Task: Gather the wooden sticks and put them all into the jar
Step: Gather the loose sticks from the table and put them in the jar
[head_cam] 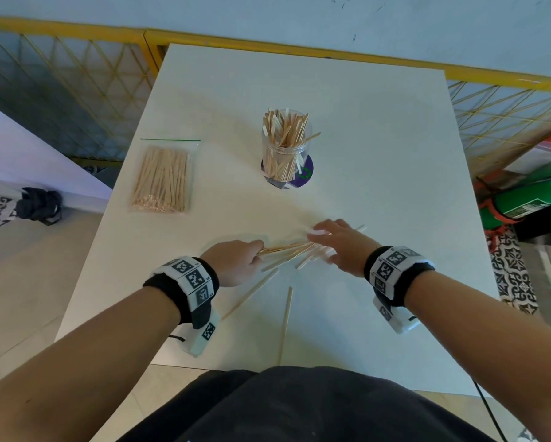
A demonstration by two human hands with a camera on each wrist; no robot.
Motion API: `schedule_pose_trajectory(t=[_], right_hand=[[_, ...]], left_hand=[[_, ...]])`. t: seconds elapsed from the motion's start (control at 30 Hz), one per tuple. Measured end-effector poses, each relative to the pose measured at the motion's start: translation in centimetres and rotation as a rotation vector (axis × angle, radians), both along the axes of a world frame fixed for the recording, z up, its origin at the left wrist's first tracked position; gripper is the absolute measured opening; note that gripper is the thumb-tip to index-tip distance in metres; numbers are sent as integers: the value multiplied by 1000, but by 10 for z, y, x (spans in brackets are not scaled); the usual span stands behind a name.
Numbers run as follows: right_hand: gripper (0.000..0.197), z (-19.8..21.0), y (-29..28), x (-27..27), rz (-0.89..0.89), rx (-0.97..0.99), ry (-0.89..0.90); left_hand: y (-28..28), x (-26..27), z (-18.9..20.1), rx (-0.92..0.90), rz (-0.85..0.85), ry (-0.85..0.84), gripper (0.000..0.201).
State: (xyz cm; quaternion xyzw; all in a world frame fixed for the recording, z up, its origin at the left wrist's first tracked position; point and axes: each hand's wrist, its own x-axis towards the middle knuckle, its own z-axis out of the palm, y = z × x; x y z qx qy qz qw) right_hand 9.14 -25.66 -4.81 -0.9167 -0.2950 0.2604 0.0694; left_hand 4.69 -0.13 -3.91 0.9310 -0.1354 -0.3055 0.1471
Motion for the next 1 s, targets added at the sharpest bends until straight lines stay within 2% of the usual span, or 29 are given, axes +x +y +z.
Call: schedule_pose_trajectory(t=[0.1, 0.17, 0.3, 0.47, 0.57, 0.7, 0.77, 0.87, 1.0], right_hand=[[31, 0, -7, 1, 20, 4, -34], [23, 0, -10, -2, 23, -43, -33], [25, -2, -10, -12, -23, -49, -100], [14, -5, -5, -19, 125, -191, -233], [25, 0, -3, -21, 133, -250, -186], [34, 18, -6, -22, 5, -273, -57], [28, 28, -12, -22, -87, -269, -12], [13, 39, -17, -21, -156, -288, -91], [23, 43, -15, -21, -153, -424, -149]], left_hand=[[5, -12, -7, 23, 30, -28, 20], [9, -18, -10, -3, 38, -45, 26], [23, -23, -9, -85, 46, -71, 38], [39, -26, -2, -147, 84, -91, 35], [47, -30, 3, -167, 133, -99, 33], [60, -37, 3, -197, 204, -104, 37], [64, -40, 2, -203, 216, -112, 38], [66, -44, 3, -222, 242, -131, 36], [68, -49, 4, -249, 256, -140, 34]])
